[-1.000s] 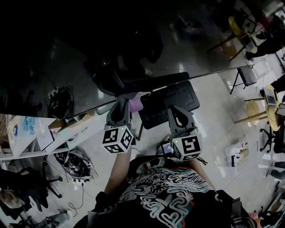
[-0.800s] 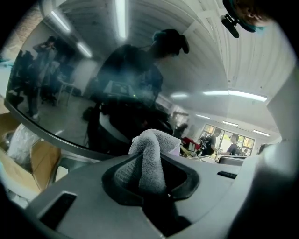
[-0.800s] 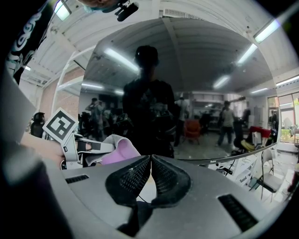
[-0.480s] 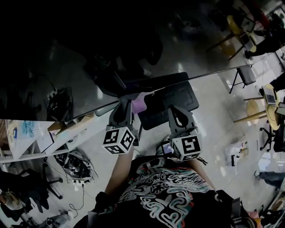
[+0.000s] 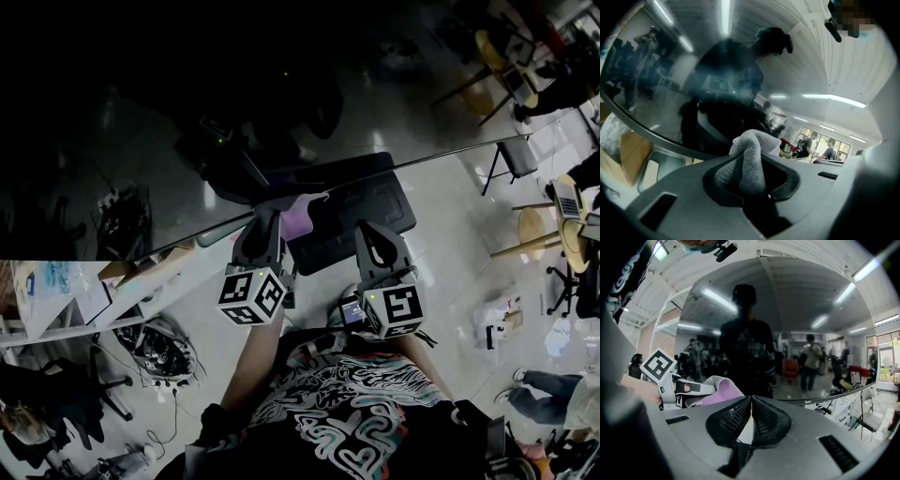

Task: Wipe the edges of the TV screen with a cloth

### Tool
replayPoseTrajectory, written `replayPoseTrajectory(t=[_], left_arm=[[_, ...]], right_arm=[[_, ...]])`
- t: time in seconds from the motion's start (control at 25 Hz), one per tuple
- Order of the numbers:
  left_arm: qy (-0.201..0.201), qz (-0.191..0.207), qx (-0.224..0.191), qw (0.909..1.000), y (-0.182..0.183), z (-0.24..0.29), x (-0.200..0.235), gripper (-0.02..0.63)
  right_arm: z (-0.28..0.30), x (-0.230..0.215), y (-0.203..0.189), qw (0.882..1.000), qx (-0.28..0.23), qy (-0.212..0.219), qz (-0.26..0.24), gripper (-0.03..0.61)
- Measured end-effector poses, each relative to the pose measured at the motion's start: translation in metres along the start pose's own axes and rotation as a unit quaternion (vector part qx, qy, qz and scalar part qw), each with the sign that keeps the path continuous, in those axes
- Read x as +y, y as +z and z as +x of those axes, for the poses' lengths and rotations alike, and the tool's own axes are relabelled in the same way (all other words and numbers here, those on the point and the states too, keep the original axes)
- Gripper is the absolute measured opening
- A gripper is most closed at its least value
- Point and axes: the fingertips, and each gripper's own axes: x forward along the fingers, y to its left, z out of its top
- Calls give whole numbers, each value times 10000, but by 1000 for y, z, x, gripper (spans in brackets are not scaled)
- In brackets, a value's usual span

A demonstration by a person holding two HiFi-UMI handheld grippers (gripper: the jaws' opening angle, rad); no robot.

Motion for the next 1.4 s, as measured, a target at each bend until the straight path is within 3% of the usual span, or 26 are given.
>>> replayPoseTrajectory(t=[0.84,1.4], left_arm=[[-409,-501,86,9979,-10,27,-37,95],[-488,-703,85,9963,-15,40,-52,95]], right_arm=[[-9,-43,-4,9994,-26,-322,85,31],[-8,-61,-6,9995,-33,-312,73,31]])
